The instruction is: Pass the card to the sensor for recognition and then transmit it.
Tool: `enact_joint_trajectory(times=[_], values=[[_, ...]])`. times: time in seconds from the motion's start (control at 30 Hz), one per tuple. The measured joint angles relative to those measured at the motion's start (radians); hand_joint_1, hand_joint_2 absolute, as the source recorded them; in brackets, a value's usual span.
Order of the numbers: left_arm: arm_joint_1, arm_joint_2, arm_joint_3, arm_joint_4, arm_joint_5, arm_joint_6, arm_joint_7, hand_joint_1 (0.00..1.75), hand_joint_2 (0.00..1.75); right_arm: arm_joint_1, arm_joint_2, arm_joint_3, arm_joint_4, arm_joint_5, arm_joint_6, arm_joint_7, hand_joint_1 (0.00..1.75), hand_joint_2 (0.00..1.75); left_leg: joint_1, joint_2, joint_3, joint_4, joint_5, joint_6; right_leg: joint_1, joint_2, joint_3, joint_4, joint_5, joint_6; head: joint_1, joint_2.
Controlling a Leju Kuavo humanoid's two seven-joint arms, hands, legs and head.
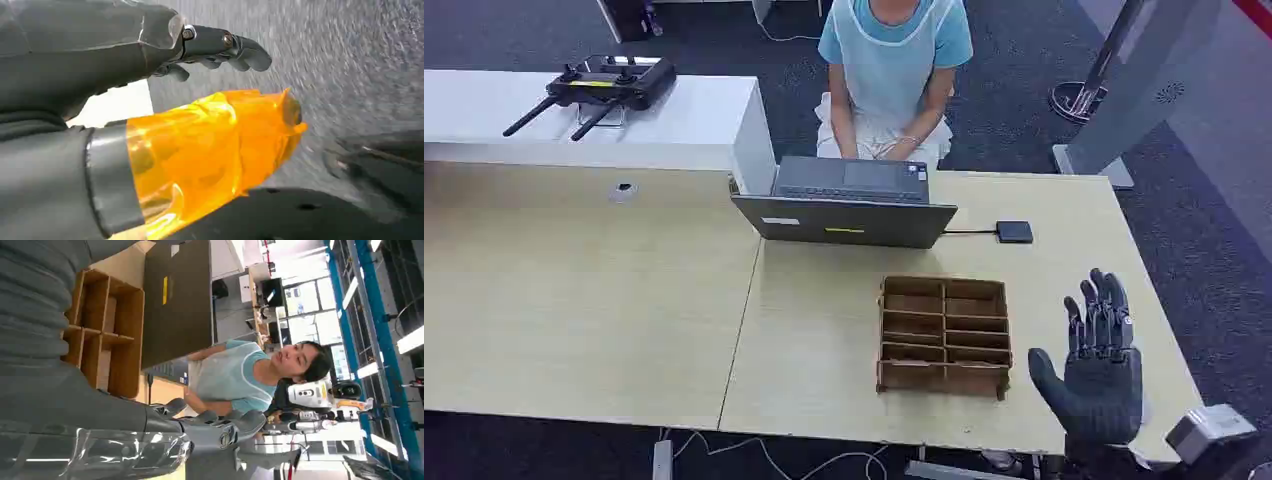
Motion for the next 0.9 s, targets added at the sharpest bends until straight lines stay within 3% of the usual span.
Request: enact_joint_trajectory(times=[0.1, 0.53, 0.6, 0.73, 0.9], values=[[-0.003, -0.001, -0.047, 0.0, -0.049, -0.002, 0.073, 0.0, 0.0, -0.012, 0.0, -0.006, 0.006, 0.0, 0.013, 0.002, 0.0, 1.75, 0.0, 0.0, 0.0, 0.0, 0.0, 0.0, 0.0, 0.0, 0.0, 0.0, 0.0, 0.0, 0.0, 0.0], [-0.006, -0.004, -0.106, 0.0, -0.075, -0.012, 0.121, 0.0, 0.0, -0.026, 0.0, -0.007, 0.017, 0.003, 0.017, 0.002, 0.0, 1.75, 0.0, 0.0, 0.0, 0.0, 0.0, 0.0, 0.0, 0.0, 0.0, 0.0, 0.0, 0.0, 0.0, 0.0], [-0.006, -0.005, -0.111, 0.0, -0.062, -0.042, 0.155, 0.0, 0.0, -0.027, 0.0, -0.007, 0.02, 0.003, 0.021, 0.003, 0.0, 1.75, 0.0, 0.0, 0.0, 0.0, 0.0, 0.0, 0.0, 0.0, 0.0, 0.0, 0.0, 0.0, 0.0, 0.0], [-0.003, -0.016, -0.066, 0.0, 0.084, -0.184, 0.167, 0.0, 0.0, -0.03, 0.0, -0.007, 0.028, 0.001, 0.034, 0.002, 0.0, 1.75, 0.0, 0.0, 0.0, 0.0, 0.0, 0.0, 0.0, 0.0, 0.0, 0.0, 0.0, 0.0, 0.0, 0.0], [-0.006, -0.022, -0.102, 0.001, -0.16, -0.101, 0.21, 0.0, 0.0, -0.03, -0.002, -0.007, 0.029, 0.05, 0.003, 0.001, 0.0, 1.75, 0.0, 0.0, 0.0, 0.0, 0.0, 0.0, 0.0, 0.0, 0.0, 0.0, 0.0, 0.0, 0.001, 0.0]])
